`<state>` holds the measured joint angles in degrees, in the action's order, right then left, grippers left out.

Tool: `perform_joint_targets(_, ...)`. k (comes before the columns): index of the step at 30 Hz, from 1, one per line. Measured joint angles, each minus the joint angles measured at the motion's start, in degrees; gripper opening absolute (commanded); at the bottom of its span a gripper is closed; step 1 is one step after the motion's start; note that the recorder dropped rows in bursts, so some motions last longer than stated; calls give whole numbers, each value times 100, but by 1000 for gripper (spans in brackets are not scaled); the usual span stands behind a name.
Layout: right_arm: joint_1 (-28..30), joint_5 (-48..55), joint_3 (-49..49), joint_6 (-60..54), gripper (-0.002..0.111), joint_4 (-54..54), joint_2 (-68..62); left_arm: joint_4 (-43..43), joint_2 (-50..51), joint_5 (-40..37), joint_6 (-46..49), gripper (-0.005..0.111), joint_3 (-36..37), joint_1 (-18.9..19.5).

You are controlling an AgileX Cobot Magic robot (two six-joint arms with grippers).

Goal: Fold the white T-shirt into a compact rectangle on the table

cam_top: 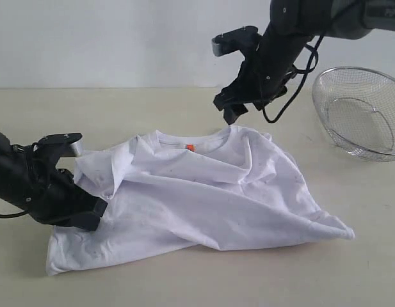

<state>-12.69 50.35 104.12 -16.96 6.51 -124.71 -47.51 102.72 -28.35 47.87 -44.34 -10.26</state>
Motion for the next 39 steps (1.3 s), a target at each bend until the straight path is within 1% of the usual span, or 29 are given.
perform_joint_targets(1,0,86,101,13,51,-12,-117,0,0,0,-13,5,0,0)
perform_joint_targets(2,0,155,186,42,43,-12,-225,0,0,0,-13,5,0,0)
perform_joint_targets(3,0,309,295,66,41,-12,-400,0,0,0,-23,5,0,0)
perform_joint_targets(6,0,540,323,77,40,-12,-572,13,0,0,-23,5,0,0)
perform_joint_targets(7,0,656,332,77,38,-12,-598,13,0,0,-23,5,0,0)
perform_joint_targets(10,0,798,345,-13,0,-12,-611,13,0,0,-23,5,0,0)
perform_joint_targets(12,0,848,366,-362,0,24,-611,13,0,0,-23,5,0,0)
perform_joint_targets(15,0,907,366,-554,0,132,-583,13,0,0,-23,5,0,0)
perform_joint_targets(23,0,1675,366,-609,0,244,335,13,0,0,-23,5,0,0)
perform_joint_targets(27,0,1807,-4,-634,0,477,774,13,0,21,-23,5,0,0)
perform_joint_targets(30,0,1761,-691,-656,0,805,1141,13,0,32,-23,5,0,0)
perform_joint_targets(33,0,1496,-1582,-840,0,1223,1488,13,0,32,-23,5,0,0)
perform_joint_targets(39,0,888,-3658,-1687,0,2302,1905,13,0,54,-23,5,0,0)
